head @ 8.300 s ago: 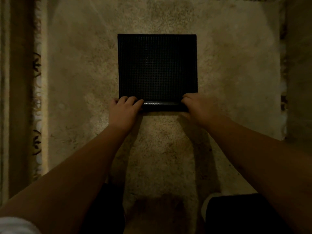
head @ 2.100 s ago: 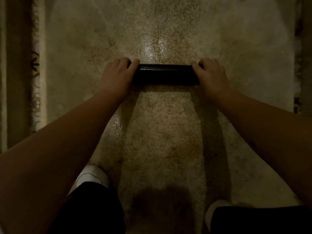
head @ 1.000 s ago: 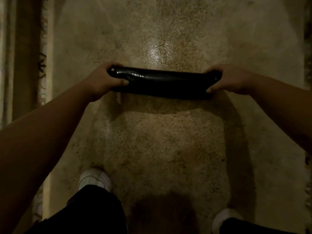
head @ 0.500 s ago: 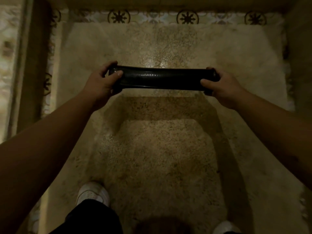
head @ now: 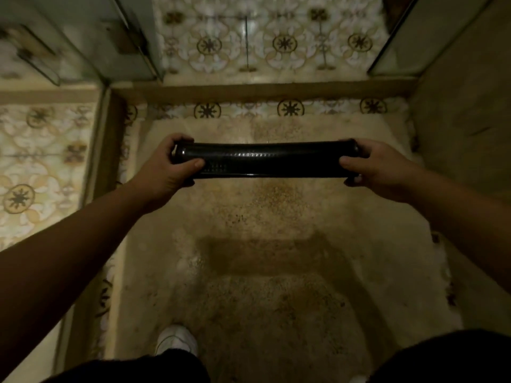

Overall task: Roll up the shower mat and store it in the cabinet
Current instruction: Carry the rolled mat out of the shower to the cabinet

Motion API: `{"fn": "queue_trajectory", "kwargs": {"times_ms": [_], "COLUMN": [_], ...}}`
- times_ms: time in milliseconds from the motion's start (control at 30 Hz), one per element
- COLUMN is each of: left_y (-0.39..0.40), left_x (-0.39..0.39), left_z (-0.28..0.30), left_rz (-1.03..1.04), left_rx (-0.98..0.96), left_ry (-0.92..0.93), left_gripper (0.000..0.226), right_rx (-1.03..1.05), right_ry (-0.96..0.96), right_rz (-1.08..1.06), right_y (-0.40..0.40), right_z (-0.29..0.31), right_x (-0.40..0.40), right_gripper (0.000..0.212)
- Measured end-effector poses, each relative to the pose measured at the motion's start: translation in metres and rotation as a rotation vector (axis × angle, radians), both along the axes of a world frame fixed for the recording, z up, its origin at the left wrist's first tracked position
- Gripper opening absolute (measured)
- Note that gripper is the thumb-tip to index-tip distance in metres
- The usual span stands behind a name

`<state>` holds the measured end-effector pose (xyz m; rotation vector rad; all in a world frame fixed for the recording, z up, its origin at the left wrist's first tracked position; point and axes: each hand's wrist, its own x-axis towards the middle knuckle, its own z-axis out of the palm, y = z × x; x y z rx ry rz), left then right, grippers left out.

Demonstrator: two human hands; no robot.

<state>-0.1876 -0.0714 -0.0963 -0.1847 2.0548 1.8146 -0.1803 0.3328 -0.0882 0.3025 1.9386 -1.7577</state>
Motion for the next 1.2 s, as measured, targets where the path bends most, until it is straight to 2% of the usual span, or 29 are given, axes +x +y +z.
{"fn": "queue_trajectory", "kwargs": {"times_ms": [133,200,300,367,467,533,700,933,1100,1200], "left_y": [-0.011,-0.016,-0.022,-0.029,-0.042,-0.051,-0.057,-0.051,-0.038,-0.023], "left_x": [0.009,0.013,0.024,0.032,0.041,0.044,0.062,0.103,0.117,0.118], "left_z": [0.100,0.160,0.249,0.308,0.390,0.442,0.558,0.662,0.690,0.697], "left_rz": [-0.037,0.040,0.176,0.210,0.228,0.235,0.245,0.301,0.234,0.237], "left_rx": [-0.116,-0.116,0.011,0.097,0.218,0.283,0.252,0.081,-0.015,-0.021], "left_ry": [0.106,0.150,0.100,0.034,-0.028,-0.051,0.035,0.245,0.297,0.281], "left_gripper": [0.045,0.041,0.037,0.043,0.053,0.051,0.054,0.048,0.051,0.052], "right_rx": [0.033,0.052,0.053,0.054,0.064,0.080,0.104,0.072,0.176,0.163], "right_ry": [0.028,0.033,0.070,0.104,0.137,0.156,0.242,0.318,0.420,0.451], "right_rz": [-0.131,-0.187,-0.251,-0.283,-0.341,-0.392,-0.483,-0.483,-0.457,-0.466], "right_y": [-0.021,-0.032,-0.048,-0.058,-0.069,-0.077,-0.093,-0.111,-0.104,-0.094], "right_z": [0.095,0.150,0.237,0.297,0.376,0.429,0.543,0.644,0.677,0.688], "right_x": [0.013,0.018,0.024,0.026,0.033,0.042,0.072,0.103,0.115,0.118], "right_gripper": [0.030,0.029,0.018,0.014,0.021,0.024,0.019,0.035,0.025,0.021]}}
